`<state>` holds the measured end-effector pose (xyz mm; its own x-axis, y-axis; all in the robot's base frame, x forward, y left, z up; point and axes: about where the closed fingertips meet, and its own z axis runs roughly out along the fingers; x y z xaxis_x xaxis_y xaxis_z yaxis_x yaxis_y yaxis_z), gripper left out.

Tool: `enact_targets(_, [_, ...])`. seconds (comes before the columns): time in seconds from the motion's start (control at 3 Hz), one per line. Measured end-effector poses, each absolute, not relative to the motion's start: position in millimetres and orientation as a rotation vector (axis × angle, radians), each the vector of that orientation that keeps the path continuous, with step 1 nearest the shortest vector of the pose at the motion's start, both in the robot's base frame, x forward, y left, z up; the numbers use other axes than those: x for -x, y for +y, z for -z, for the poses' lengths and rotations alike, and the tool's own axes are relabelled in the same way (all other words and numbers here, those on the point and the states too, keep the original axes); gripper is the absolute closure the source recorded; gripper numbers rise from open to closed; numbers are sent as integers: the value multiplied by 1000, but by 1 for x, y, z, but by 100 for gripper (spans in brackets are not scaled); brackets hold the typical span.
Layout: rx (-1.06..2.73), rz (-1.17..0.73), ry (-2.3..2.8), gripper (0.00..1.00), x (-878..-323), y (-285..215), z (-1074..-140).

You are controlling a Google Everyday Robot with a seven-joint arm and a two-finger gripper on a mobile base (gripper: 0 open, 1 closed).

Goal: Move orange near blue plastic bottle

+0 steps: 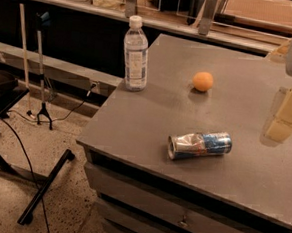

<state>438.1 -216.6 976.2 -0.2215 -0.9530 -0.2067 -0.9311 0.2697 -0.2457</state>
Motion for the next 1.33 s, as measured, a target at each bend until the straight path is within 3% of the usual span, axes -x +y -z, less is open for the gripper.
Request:
enact_targets(0.67, [1693, 138, 2244, 0, -457, -220, -979])
enact_targets(1.33, [1634, 94, 2185, 0, -536, -217, -978])
